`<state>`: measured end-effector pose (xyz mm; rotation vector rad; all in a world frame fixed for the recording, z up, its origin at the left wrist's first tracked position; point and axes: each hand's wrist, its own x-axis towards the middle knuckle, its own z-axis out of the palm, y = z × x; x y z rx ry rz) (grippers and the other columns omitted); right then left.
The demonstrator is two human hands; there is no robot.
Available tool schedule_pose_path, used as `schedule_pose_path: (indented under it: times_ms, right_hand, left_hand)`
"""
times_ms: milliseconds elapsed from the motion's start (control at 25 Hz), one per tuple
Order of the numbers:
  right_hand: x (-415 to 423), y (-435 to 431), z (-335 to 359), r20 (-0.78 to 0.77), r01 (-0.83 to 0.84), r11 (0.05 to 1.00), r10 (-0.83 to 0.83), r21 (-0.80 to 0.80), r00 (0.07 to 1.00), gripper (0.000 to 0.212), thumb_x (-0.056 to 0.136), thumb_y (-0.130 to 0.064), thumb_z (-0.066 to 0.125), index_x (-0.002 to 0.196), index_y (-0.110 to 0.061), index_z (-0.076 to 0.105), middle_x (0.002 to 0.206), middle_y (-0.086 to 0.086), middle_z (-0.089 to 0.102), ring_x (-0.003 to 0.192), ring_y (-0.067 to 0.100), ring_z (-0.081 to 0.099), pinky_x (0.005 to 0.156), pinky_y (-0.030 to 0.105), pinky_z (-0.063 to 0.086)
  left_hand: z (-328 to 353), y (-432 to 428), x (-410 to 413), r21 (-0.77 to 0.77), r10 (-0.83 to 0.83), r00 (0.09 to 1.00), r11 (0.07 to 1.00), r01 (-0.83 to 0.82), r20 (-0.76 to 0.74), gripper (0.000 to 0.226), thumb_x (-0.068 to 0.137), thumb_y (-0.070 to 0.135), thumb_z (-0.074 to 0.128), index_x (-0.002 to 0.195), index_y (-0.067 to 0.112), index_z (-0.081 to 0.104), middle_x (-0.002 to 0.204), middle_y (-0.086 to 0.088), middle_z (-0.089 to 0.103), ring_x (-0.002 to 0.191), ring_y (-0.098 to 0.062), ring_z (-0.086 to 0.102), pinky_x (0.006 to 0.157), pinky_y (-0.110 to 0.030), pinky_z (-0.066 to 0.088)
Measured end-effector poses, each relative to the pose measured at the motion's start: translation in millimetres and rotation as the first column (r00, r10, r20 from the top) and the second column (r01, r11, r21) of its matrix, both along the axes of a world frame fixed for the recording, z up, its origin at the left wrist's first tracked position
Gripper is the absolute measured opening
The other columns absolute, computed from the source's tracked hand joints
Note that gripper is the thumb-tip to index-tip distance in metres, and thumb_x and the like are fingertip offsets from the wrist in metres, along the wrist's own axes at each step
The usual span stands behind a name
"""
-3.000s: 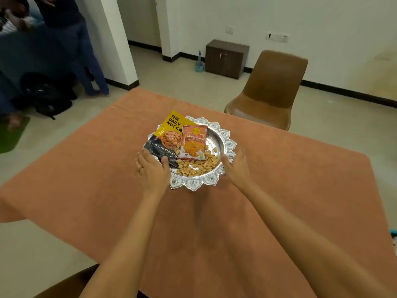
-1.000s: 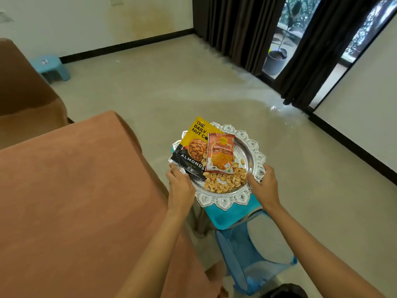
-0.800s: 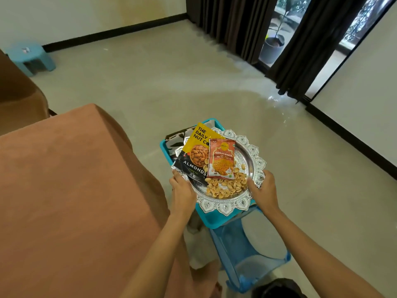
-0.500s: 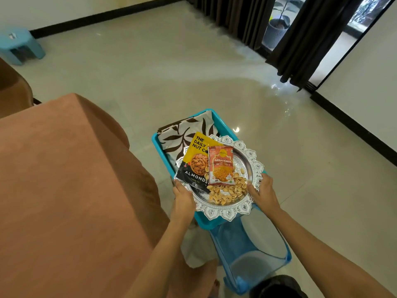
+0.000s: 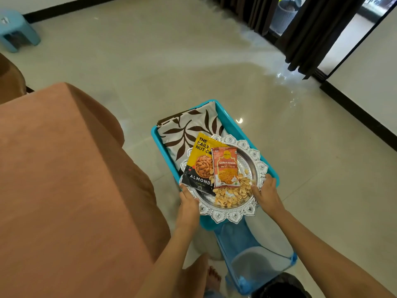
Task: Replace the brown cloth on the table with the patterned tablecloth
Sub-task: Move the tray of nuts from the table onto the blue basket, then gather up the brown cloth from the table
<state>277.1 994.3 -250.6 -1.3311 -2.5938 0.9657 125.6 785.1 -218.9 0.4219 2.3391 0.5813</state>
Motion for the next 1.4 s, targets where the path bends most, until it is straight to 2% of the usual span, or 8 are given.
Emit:
schedule_pose_path:
  times_ms: [120, 240, 360, 480, 720, 840, 1040, 1400]
  right_hand:
    - [-10.2, -10.9, 18.9, 0.073, 0.074, 0.994, -0.080, 0.080, 0.994, 0.097, 0.082, -0.076, 0.021, 0.143, -0.001, 0.028, 0.140, 0.023, 0.036, 0.126, 0.037, 0.037, 0.102, 0.054, 0.039]
    - [-35.5, -42.0, 54.8, -0.002, 0.097, 0.991, -0.097, 0.096, 0.995, 0.088, 0.086, -0.067, 0.024, 0.148, -0.005, 0.021, 0.155, 0.018, 0.019, 0.141, 0.034, 0.021, 0.113, 0.052, 0.027]
    - [-71.8, -109.0, 89.8, -0.116, -0.055, 0.989, 0.071, 0.138, 0.991, 0.070, 0.096, -0.049, 0.040, 0.151, -0.012, 0.015, 0.160, 0.009, 0.010, 0.146, 0.027, 0.013, 0.116, 0.048, 0.021]
    - [-111.0, -196.3, 119.5, -0.177, -0.299, 0.943, 0.322, 0.148, 0.930, 0.070, 0.098, -0.034, 0.048, 0.153, -0.015, 0.010, 0.161, -0.001, -0.002, 0.148, 0.013, -0.003, 0.118, 0.034, 0.010]
    - [-157.3, -350.1, 134.1, -0.024, -0.611, 0.764, 0.629, 0.206, 0.777, 0.080, 0.093, -0.061, 0.025, 0.152, -0.018, -0.009, 0.158, 0.000, -0.020, 0.145, 0.013, -0.019, 0.119, 0.034, -0.004]
    - [-155.6, -396.8, 121.7, 0.072, -0.595, 0.791, 0.592, 0.143, 0.803, 0.095, 0.084, -0.075, 0.018, 0.151, -0.014, -0.013, 0.157, 0.007, -0.023, 0.144, 0.021, -0.024, 0.117, 0.037, -0.013]
    - [-161.7, -444.9, 116.0, 0.127, -0.431, 0.900, 0.421, 0.064, 0.898, 0.121, 0.064, -0.086, 0.016, 0.151, -0.006, -0.008, 0.159, 0.015, -0.011, 0.147, 0.026, -0.013, 0.116, 0.035, -0.013]
    - [-198.9, -507.0, 122.9, 0.120, -0.382, 0.924, 0.376, 0.030, 0.919, 0.112, 0.080, -0.075, 0.045, 0.152, -0.006, -0.006, 0.160, 0.013, -0.010, 0.147, 0.023, -0.013, 0.118, 0.036, -0.010]
  left_hand:
    - [17.1, -3.9, -7.4, 0.013, -0.048, 0.999, 0.999, 0.047, 0.025, 0.069, 0.101, 0.017, 0.042, 0.150, 0.003, -0.004, 0.154, -0.018, 0.012, 0.128, -0.034, 0.043, 0.098, -0.038, 0.041]
    - [49.8, -19.9, -23.2, 0.177, -0.008, 1.000, 0.984, 0.011, -0.015, 0.070, 0.098, 0.019, 0.047, 0.151, 0.005, 0.003, 0.156, -0.014, 0.005, 0.133, -0.034, 0.039, 0.105, -0.038, 0.036]
    - [97.2, -70.6, -46.9, 0.344, 0.023, 0.984, 0.938, 0.039, -0.174, 0.059, 0.098, 0.022, 0.047, 0.148, 0.008, 0.020, 0.153, -0.005, 0.017, 0.130, -0.025, 0.043, 0.106, -0.034, 0.037]
    - [125.7, -159.1, -77.1, 0.296, 0.099, 0.926, 0.955, 0.014, -0.364, 0.054, 0.098, 0.029, 0.043, 0.145, 0.006, 0.029, 0.151, -0.012, 0.026, 0.132, -0.027, 0.039, 0.107, -0.036, 0.033]
    - [127.7, -362.0, -102.9, 0.157, 0.315, 0.805, 0.949, -0.274, -0.503, 0.068, 0.090, 0.049, 0.023, 0.136, 0.004, 0.046, 0.138, -0.024, 0.042, 0.125, -0.042, 0.044, 0.101, -0.047, 0.039]
    - [111.7, -448.4, -89.1, 0.069, 0.415, 0.717, 0.886, -0.459, -0.559, 0.067, 0.090, 0.050, 0.028, 0.140, 0.008, 0.043, 0.142, -0.031, 0.036, 0.122, -0.050, 0.043, 0.101, -0.057, 0.038]
    - [88.6, -543.0, -68.0, -0.137, 0.603, 0.706, 0.717, -0.684, -0.372, 0.085, 0.077, 0.072, 0.031, 0.151, 0.038, 0.009, 0.155, -0.029, 0.001, 0.138, -0.057, -0.002, 0.107, -0.069, -0.003]
    - [71.9, -534.3, -76.2, 0.046, 0.509, 0.748, 0.838, -0.544, -0.425, 0.082, 0.075, 0.060, 0.020, 0.146, 0.025, 0.036, 0.158, -0.010, 0.021, 0.144, -0.046, 0.004, 0.116, -0.051, 0.004]
